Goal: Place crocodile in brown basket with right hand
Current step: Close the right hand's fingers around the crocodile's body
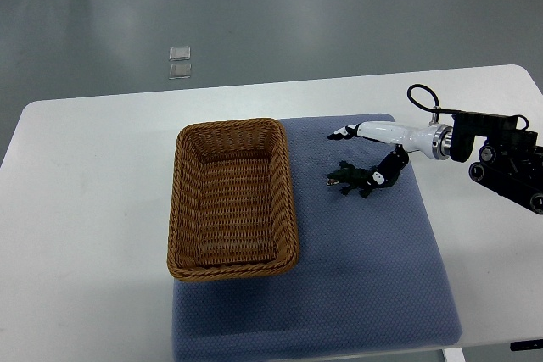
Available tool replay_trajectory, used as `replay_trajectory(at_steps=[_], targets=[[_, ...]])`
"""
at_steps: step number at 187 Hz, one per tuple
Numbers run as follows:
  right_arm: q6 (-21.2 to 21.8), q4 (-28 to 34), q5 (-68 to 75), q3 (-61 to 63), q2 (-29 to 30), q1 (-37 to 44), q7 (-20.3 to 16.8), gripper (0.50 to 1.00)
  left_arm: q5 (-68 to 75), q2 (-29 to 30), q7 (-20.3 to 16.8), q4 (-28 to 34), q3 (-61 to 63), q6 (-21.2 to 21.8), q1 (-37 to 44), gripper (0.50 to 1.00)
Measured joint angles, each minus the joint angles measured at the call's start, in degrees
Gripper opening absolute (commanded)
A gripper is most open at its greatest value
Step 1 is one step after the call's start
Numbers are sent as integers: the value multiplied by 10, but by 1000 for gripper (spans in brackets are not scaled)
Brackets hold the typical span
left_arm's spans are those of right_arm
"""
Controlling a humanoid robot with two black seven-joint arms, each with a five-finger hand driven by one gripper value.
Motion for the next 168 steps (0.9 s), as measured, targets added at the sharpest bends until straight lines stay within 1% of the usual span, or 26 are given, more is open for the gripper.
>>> replay_trajectory(at_steps=[39,53,56,74,83,92,103,115,121,123,132,141,152,159,168], targets=[[-7,0,-1,-5,4,0,0,901,0,0,0,0,0,0,0,1000],[-7,0,-1,-5,5,-1,-1,883,0,0,0,0,0,0,0,1000],[-7,0,-1,-5,5,-1,-2,872,0,0,0,0,0,0,0,1000],[-9,-1,-2,-9,8,-1,-2,858,0,0,0,0,0,0,0,1000],[-12,-1,-3,-15,8,-1,-2,834,0,0,0,0,0,0,0,1000],[-17,-2,-3,-21,8,0,-3,827,0,0,0,0,0,0,0,1000],[-24,-2,-4,-29,8,1,-3,799,0,0,0,0,0,0,0,1000],[-33,-3,-4,-39,8,1,-3,793,0,0,0,0,0,0,0,1000],[-37,-3,-5,-42,8,1,-3,776,0,0,0,0,0,0,0,1000],[-39,-3,-6,-44,8,1,-3,762,0,0,0,0,0,0,0,1000],[-44,-3,-7,-47,8,1,-3,754,0,0,0,0,0,0,0,1000],[-48,-3,-9,-49,8,1,-2,727,0,0,0,0,0,0,0,1000],[-51,-3,-10,-50,8,1,-2,719,0,0,0,0,0,0,0,1000],[-52,-3,-12,-50,8,1,-2,691,0,0,0,0,0,0,0,1000],[-53,-3,-13,-50,8,1,-1,674,0,0,0,0,0,0,0,1000]])
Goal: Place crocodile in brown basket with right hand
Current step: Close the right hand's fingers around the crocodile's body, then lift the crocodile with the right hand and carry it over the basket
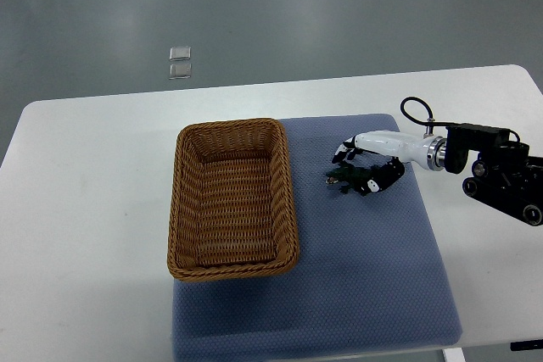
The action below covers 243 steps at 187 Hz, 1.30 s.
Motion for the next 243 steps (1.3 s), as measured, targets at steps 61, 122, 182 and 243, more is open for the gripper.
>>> replay_trajectory(at_steps=[61,122,182,243], targets=[[-4,0,-1,-1,0,9,1,578,0,0,0,0,0,0,0,1000],[-4,0,-1,0,0,14,6,500,0,0,0,0,0,0,0,1000],[-4,-1,3,2,-1,15,8,500,0,0,0,0,0,0,0,1000],[1,-2,13,5,-7,45,10,500,0,0,0,0,0,0,0,1000]])
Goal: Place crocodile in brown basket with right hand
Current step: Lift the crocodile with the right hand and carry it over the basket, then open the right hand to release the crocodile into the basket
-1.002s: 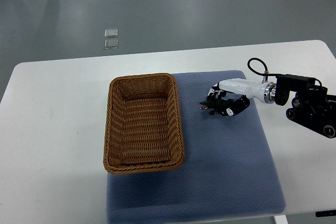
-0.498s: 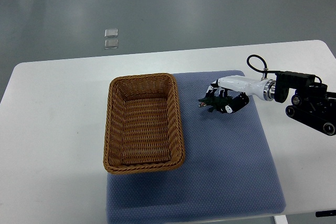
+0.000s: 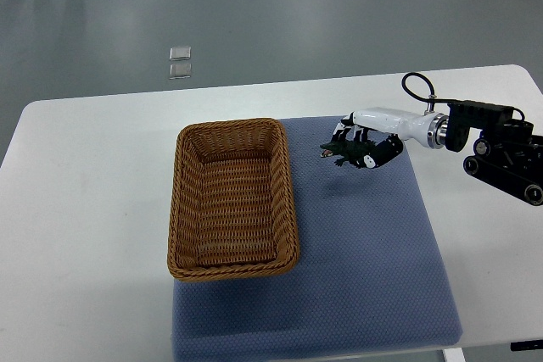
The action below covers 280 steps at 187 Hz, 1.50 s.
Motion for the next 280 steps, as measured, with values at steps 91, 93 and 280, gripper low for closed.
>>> replay_trajectory(at_steps=[91,93,280], targets=[[5,14,23,4,27,76,33,500,0,0,0,0,0,0,0,1000],[5,14,23,4,29,78,34,500,0,0,0,0,0,0,0,1000],[0,6,27,-73,201,87,29,903,0,0,0,0,0,0,0,1000]])
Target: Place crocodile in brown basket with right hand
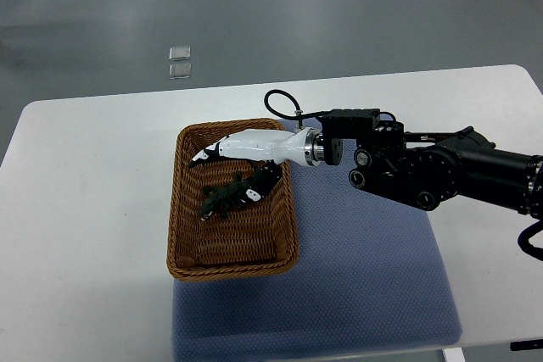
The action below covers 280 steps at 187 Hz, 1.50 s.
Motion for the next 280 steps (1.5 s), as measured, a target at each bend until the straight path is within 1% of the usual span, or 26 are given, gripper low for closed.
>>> replay_trajectory(at_steps=[33,45,59,81,93,127,138,154,177,193,216,244,280], targets=[[5,-1,29,18,-15,1,0,913,0,0,0,0,0,0,0,1000],[16,-1,60,29,-27,4,0,913,0,0,0,0,0,0,0,1000],[45,-1,106,47,-42,7,0,913,0,0,0,0,0,0,0,1000],[107,-1,186,97,-72,5,-6,913,0,0,0,0,0,0,0,1000],[137,-1,232,126,-90,1,-22,913,0,0,0,0,0,0,0,1000],[209,-24,387,189,-138,-21,-100,913,0,0,0,0,0,0,0,1000],[227,-42,439,203,-145,-31,-117,913,0,0,0,0,0,0,0,1000],[243,-72,511,215,-148,-48,-132,913,0,0,0,0,0,0,0,1000],[252,-108,615,219,-147,-71,-148,913,0,0,0,0,0,0,0,1000],[252,-123,684,219,-145,-90,-161,913,0,0,0,0,0,0,0,1000],[252,-142,754,219,-142,-115,-168,915,0,0,0,0,0,0,0,1000],[251,-165,795,219,-140,-133,-168,926,0,0,0,0,0,0,0,1000],[248,-174,824,219,-136,-147,-159,928,0,0,0,0,0,0,0,1000]])
